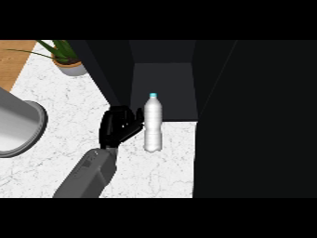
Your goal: Pick up the bottled water, place it into the cabinet and close the cabinet
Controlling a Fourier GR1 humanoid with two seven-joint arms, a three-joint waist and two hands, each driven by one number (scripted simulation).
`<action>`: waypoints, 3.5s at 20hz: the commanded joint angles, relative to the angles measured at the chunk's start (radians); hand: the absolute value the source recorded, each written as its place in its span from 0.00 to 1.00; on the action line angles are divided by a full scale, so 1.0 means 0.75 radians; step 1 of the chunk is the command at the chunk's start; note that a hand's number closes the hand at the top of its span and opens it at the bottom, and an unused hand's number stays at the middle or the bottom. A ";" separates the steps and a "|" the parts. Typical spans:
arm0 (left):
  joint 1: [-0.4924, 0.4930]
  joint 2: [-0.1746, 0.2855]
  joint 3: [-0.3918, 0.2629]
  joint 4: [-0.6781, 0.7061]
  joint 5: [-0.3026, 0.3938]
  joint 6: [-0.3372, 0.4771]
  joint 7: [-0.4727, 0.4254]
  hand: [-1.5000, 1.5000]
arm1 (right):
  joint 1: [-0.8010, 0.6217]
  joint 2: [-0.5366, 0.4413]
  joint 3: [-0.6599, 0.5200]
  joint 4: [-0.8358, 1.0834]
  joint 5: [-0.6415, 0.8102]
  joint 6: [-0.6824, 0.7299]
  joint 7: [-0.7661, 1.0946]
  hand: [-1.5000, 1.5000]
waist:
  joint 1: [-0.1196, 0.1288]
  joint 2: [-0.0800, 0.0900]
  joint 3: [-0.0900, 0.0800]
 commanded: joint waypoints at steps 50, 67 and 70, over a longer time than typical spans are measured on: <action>-0.618 0.160 -0.215 0.029 -0.076 0.635 0.350 0.00 | -0.115 -0.040 -0.086 0.004 -0.124 0.139 0.009 0.00 | -0.118 0.042 -0.007; -0.661 -0.038 -0.050 0.173 0.017 0.340 0.068 0.00 | -0.047 -0.013 -0.105 -0.146 -0.203 0.107 0.159 0.00 | -0.005 0.003 -0.003; -0.546 -0.039 -0.122 0.056 0.056 0.299 0.086 0.00 | -0.042 -0.004 -0.101 -0.109 -0.165 0.110 0.119 0.00 | -0.004 -0.003 -0.002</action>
